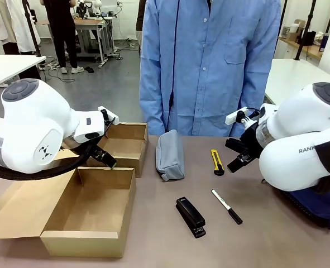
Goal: Place items inside the box.
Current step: Pick up a Pencil pouch or Stapler and place it inside the Mailer Box closest to the robot.
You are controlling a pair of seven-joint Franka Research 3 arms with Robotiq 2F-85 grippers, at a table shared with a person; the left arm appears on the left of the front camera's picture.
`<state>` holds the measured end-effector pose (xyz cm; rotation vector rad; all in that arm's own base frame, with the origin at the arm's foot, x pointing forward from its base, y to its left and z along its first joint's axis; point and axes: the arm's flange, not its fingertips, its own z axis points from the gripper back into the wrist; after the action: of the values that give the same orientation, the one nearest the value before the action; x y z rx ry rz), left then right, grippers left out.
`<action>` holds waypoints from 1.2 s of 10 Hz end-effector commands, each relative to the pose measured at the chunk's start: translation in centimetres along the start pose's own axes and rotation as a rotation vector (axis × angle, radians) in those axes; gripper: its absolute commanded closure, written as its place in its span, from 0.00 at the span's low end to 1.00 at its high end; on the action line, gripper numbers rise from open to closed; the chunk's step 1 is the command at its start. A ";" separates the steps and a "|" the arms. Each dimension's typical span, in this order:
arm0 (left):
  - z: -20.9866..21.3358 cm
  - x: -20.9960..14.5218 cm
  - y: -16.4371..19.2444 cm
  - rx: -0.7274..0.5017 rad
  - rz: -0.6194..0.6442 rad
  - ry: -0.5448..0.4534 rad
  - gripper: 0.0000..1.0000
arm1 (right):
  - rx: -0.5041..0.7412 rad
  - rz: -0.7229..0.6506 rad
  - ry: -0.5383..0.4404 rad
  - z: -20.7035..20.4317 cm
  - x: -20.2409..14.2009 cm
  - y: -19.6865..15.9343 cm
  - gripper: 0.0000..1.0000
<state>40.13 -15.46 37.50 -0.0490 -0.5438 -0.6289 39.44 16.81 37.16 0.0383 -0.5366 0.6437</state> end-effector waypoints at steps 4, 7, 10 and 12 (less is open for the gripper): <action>16.8 -4.5 5.4 -0.434 -0.002 -0.162 0.00 | 0.324 -0.333 -0.086 18.6 -3.3 -4.3 0.00; 19.0 -11.6 16.0 -0.605 0.275 -0.301 0.00 | 0.587 -0.571 -0.426 25.9 -13.8 -13.2 0.00; 16.6 -24.4 25.1 -0.718 0.856 -0.706 0.00 | 0.725 -0.970 -0.611 23.4 -24.2 -21.1 0.00; 15.4 -30.7 25.6 -0.725 1.120 -0.910 0.00 | 0.697 -1.129 -0.603 20.6 -27.2 -21.8 0.00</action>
<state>26.08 26.40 39.20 -1.1267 -0.8206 0.2116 23.46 -24.12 46.74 1.1463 -0.7267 -0.3182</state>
